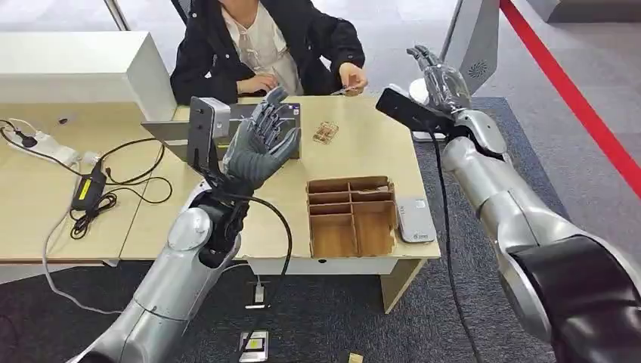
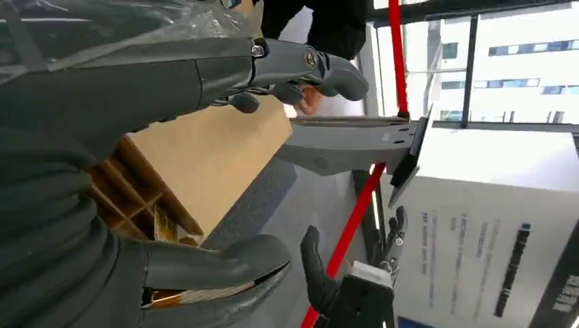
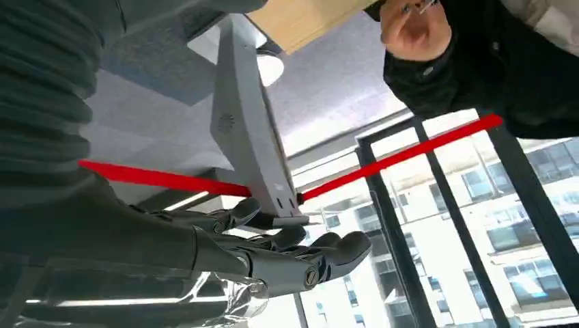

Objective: Pass the card to the sensor for recognition and then transmit it.

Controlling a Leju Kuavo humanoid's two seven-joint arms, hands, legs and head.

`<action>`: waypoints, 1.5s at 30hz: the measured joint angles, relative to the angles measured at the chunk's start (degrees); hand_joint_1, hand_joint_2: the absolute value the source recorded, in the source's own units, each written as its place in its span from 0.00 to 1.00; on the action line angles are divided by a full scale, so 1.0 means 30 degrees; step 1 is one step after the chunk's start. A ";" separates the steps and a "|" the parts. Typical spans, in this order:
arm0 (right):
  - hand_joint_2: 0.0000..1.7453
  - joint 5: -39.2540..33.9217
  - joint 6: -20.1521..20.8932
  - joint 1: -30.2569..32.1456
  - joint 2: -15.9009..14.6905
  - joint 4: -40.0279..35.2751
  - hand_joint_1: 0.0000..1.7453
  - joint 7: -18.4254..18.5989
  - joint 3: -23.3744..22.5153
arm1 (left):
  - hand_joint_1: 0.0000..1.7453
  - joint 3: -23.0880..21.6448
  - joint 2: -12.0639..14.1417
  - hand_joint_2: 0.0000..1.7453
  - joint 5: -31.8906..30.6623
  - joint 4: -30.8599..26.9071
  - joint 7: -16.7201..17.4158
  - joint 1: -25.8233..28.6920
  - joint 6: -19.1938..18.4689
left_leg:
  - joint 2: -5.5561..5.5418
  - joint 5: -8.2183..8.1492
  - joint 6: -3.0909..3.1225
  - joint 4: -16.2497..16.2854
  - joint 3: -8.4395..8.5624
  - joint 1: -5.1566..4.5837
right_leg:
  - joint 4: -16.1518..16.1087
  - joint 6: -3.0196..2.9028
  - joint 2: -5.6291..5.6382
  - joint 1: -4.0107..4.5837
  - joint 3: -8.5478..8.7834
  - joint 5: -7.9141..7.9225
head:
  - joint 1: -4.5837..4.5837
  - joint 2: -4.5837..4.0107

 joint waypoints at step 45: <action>1.00 -0.1642 1.1198 1.1429 -0.5049 -2.0473 0.00 0.4706 -0.0723 | 0.00 0.1472 0.2113 1.00 -0.1837 -0.3876 0.1231 0.3376 -0.0319 | -0.0010 -0.0009 0.0010 -0.0013 0.0012 -0.0001 | -0.0015 0.0003 -0.0014 0.0000 0.0030 -0.0006 | -0.0007 0.0000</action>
